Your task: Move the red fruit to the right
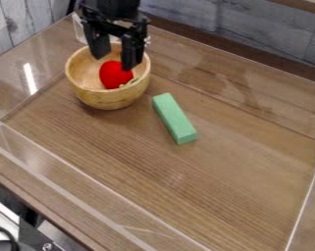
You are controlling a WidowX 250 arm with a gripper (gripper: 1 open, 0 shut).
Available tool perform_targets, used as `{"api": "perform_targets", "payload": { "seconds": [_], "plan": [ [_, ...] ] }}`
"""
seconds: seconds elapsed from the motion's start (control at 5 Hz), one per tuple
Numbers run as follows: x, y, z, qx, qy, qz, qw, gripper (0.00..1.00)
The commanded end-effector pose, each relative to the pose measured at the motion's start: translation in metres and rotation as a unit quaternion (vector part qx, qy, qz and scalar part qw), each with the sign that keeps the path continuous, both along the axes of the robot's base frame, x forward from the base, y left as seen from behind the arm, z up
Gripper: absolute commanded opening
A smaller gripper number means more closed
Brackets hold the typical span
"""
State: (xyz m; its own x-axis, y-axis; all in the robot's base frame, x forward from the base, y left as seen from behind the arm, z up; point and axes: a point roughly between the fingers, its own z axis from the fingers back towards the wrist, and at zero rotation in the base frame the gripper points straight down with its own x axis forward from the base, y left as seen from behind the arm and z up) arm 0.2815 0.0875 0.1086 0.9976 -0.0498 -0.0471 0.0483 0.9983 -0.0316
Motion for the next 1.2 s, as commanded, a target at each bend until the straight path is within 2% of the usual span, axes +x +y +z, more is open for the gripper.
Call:
{"api": "perform_targets", "payload": {
  "seconds": [0.0,0.4,0.8,1.0],
  "plan": [
    [0.018,0.011,0.010,0.009,-0.035,-0.017,0.9992,1.00],
    [0.024,0.030,-0.016,0.005,-0.045,0.010,0.9989,1.00],
    [0.022,0.053,-0.029,0.001,-0.049,0.033,0.9982,1.00],
    [0.021,0.039,-0.029,0.001,-0.051,0.020,0.9985,1.00]
  ]
}}
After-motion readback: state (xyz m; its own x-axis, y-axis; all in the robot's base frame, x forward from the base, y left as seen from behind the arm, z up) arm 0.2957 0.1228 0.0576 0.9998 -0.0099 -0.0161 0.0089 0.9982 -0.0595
